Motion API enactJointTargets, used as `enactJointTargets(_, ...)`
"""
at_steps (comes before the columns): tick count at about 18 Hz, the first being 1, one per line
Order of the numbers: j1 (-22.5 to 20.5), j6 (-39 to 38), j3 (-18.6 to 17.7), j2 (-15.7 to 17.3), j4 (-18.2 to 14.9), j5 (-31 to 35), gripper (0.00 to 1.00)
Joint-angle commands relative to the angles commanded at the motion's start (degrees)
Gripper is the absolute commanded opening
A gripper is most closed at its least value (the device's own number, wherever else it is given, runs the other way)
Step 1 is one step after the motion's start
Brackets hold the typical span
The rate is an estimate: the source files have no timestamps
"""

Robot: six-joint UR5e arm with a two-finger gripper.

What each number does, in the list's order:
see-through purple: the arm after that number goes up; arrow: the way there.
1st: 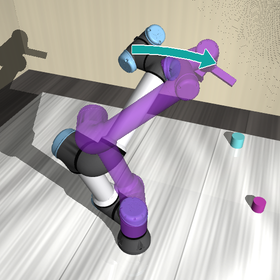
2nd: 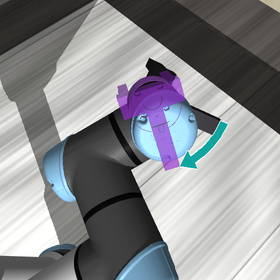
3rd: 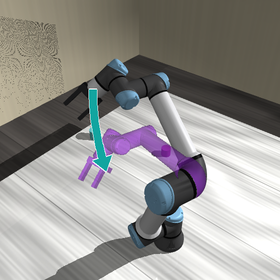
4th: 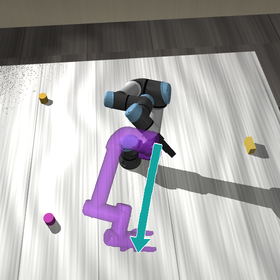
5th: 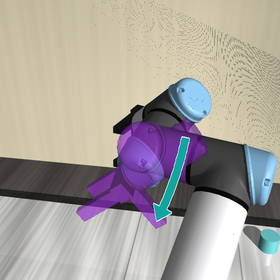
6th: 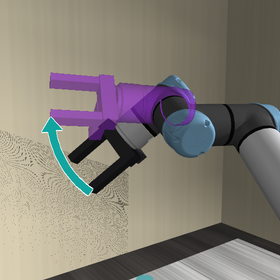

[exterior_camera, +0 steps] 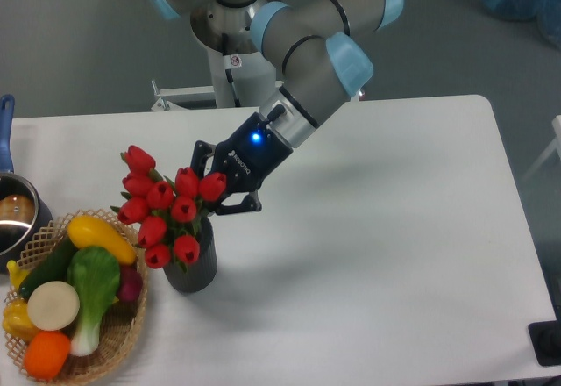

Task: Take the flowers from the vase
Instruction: 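Lift the gripped tulips straight up out of the grey vase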

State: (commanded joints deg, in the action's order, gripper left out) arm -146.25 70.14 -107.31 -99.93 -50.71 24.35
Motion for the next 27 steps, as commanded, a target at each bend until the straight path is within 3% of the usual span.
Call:
enactJointTargets(7, -0.88, -5.44, 2.28, 0.18, 0.09, -2.64, 0.00)
enactJointTargets(18, -2.81, -7.47, 3.86, 0.44, 0.00, -8.00, 0.00)
enactJointTargets(27, -3.69, -12.13, 6.59, 0.88, 0.00, -8.88, 0.00)
